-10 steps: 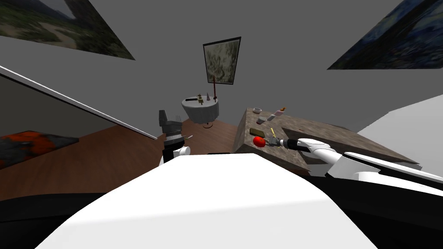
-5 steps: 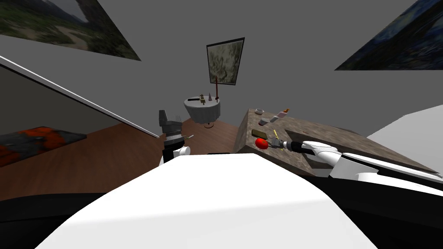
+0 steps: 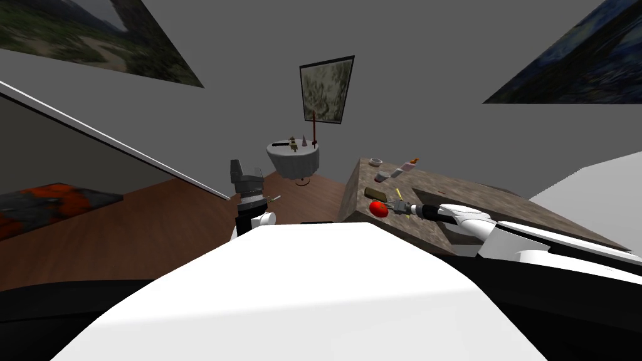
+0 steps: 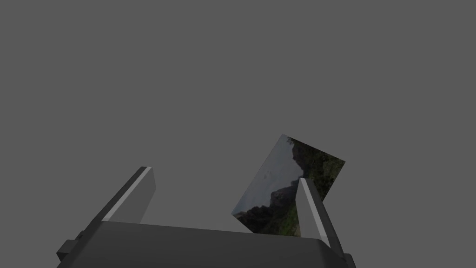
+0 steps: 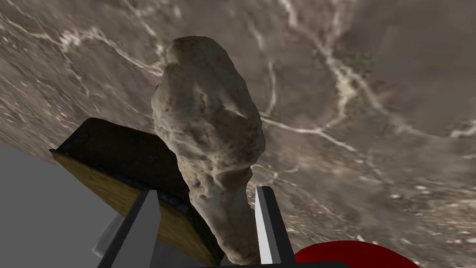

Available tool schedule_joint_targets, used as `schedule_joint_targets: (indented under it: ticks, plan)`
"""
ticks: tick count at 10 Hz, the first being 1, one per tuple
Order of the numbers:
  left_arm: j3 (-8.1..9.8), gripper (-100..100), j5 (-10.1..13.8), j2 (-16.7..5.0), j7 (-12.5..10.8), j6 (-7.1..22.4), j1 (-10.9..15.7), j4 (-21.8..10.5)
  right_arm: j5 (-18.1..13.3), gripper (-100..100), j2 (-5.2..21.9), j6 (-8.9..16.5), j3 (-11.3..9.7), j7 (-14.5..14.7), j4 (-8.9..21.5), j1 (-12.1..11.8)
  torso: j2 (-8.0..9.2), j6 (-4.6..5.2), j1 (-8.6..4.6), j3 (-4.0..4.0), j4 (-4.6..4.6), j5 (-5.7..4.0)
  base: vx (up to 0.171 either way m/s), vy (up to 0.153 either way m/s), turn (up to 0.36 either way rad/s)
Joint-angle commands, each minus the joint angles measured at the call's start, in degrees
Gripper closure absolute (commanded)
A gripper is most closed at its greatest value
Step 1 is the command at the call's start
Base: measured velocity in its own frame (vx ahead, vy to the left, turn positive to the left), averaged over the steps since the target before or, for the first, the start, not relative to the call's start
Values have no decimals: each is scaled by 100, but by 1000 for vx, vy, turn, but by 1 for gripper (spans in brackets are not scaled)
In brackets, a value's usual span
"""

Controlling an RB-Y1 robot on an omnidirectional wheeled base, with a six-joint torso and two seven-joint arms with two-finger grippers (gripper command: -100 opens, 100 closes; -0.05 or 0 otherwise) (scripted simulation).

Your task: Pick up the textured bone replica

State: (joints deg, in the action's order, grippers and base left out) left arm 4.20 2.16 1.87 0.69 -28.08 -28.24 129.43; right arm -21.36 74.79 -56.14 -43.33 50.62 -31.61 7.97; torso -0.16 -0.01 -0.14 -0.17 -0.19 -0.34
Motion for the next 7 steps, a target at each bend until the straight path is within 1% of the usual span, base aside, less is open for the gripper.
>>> schedule_joint_targets:
  ticks: [1,2,3,4,6,7]
  plan:
    - [0,0,0,0,0,0,0,0,0,0,0,0,0,0,0,0,0,0,0,0,0,0,0,0,0]
    - [0,0,0,0,0,0,0,0,-209,100,-7,61,91,-164,-202,-3,-1,0,-1,-1,-1,-1,-15,-12,-88]
    - [0,0,0,0,0,0,0,0,-413,100,-25,99,211,-336,-335,49,2,3,-5,0,-2,-6,-28,-27,-143]
    - [0,0,0,0,0,0,0,0,-469,100,-25,99,211,-336,-335,49,9,7,-10,3,-1,-8,-24,-17,-41]
    - [0,0,0,0,0,0,0,0,-861,100,-60,177,452,-679,-600,154,7,9,-10,3,0,-9,-22,-21,-89]
    - [0,0,0,0,0,0,0,0,-988,100,-60,177,452,-679,-600,154,9,16,-13,4,0,-10,-18,-17,-41]
